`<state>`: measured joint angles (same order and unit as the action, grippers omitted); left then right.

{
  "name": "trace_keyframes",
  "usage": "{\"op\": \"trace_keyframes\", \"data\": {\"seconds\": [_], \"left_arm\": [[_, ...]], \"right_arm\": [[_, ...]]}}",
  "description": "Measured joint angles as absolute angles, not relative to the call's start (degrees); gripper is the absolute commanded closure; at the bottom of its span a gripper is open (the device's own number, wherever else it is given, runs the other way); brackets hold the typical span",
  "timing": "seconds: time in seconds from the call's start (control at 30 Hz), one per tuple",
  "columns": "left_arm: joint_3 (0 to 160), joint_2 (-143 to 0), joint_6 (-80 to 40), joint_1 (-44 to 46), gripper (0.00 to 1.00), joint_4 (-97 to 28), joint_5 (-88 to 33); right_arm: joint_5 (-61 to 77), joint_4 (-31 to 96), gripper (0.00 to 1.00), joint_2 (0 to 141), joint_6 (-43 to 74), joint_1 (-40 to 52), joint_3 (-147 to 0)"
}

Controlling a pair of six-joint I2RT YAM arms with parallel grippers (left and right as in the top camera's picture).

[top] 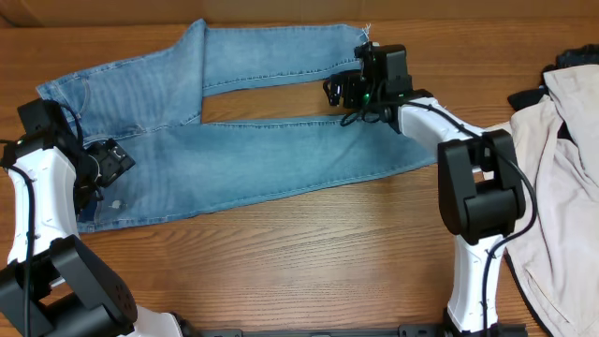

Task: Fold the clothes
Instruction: 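Grasp the frayed leg hems with the right gripper and stretch them rightward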

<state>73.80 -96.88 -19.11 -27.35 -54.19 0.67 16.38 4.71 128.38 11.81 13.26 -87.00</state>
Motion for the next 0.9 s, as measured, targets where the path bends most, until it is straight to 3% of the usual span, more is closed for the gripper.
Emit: {"op": "trace_keyframes", "data": {"seconds": [0.3,0.67,0.7,0.9], "left_arm": [[73.8,-96.9,-19.1,-27.3,0.0,-54.9,0.7],[73.8,-96.9,-19.1,-25.2,0.0,-55.9,0.7],[73.8,-96.9,-19.1,-25.1,0.0,-56.1,0.7],[73.8,-96.9,-19.1,-24.7,0.0,-56.6,0.7]], "right_arm": [[17.5,-7.9,0.07,134.2,23.8,13.3,-87.4],[8.9,-16.1,0.23,135.8,34.0,13.3,-87.4],[8.1,-16.4,0.27,135.8,34.4,13.3,-87.4],[5.2,-19.3,0.71,135.9,36.0,13.3,-87.4]]}}
